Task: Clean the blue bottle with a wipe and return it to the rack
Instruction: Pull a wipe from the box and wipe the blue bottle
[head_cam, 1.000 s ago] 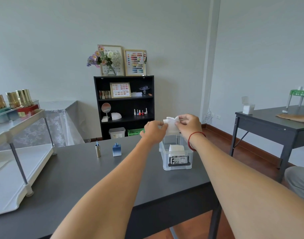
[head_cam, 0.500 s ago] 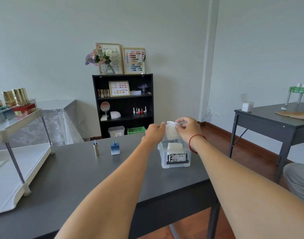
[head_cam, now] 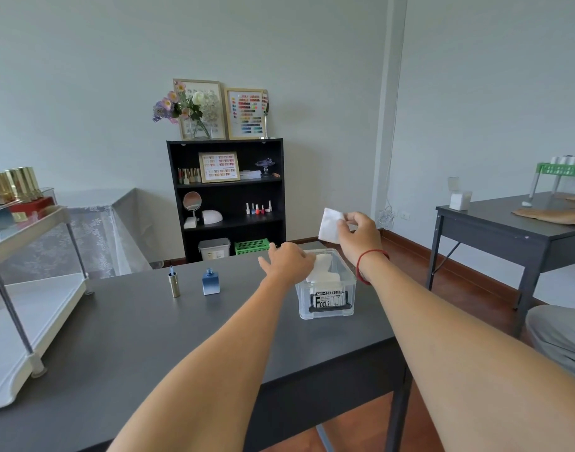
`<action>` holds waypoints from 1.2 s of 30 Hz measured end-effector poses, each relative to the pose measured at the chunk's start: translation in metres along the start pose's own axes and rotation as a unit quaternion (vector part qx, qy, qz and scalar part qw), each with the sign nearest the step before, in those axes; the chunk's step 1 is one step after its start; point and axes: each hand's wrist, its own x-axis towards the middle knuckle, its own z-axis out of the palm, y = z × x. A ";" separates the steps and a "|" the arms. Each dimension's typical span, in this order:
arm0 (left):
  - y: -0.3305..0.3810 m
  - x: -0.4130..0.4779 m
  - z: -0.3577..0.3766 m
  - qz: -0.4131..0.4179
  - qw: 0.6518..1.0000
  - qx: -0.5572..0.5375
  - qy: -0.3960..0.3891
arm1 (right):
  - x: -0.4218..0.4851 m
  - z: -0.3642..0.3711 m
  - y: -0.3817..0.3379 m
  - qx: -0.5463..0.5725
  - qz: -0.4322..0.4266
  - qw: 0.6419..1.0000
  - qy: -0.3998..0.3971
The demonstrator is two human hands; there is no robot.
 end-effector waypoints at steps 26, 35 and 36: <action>-0.107 -0.038 -0.100 0.035 0.970 -0.175 0.163 | -0.074 0.101 -0.071 0.021 -0.055 0.976 -0.212; -0.132 -0.042 -0.096 -0.006 0.973 -0.165 0.160 | -0.078 0.127 -0.058 0.073 -0.029 0.977 -0.198; -0.134 -0.043 -0.094 0.001 0.972 -0.167 0.164 | -0.076 0.130 -0.054 0.076 -0.024 0.978 -0.193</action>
